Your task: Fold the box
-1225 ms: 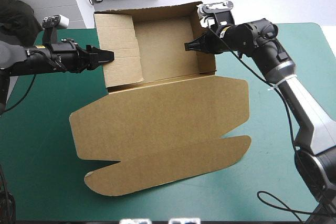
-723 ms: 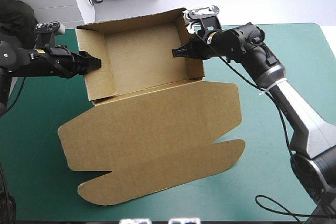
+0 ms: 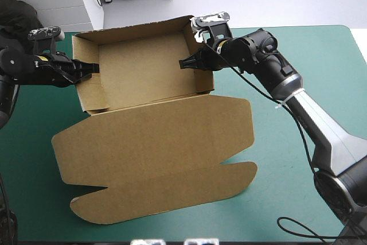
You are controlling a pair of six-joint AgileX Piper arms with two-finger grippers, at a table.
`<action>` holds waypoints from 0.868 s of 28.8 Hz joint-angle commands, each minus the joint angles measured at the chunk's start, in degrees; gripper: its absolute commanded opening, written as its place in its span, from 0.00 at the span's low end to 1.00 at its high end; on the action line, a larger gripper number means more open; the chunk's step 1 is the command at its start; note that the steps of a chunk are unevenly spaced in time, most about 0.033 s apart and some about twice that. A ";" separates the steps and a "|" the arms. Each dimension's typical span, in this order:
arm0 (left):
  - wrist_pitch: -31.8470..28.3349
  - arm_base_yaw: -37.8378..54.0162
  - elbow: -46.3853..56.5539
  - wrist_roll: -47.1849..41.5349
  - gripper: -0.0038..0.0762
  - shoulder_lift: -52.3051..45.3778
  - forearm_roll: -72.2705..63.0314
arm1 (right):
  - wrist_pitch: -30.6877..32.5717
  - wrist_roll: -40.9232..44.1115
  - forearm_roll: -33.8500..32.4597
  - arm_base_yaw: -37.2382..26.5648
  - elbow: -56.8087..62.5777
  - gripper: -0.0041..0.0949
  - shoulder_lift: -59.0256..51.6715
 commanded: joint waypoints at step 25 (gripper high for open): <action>-5.86 -24.20 -1.46 -17.06 0.04 6.75 19.99 | 15.63 5.26 -10.22 0.34 -1.76 0.03 -0.26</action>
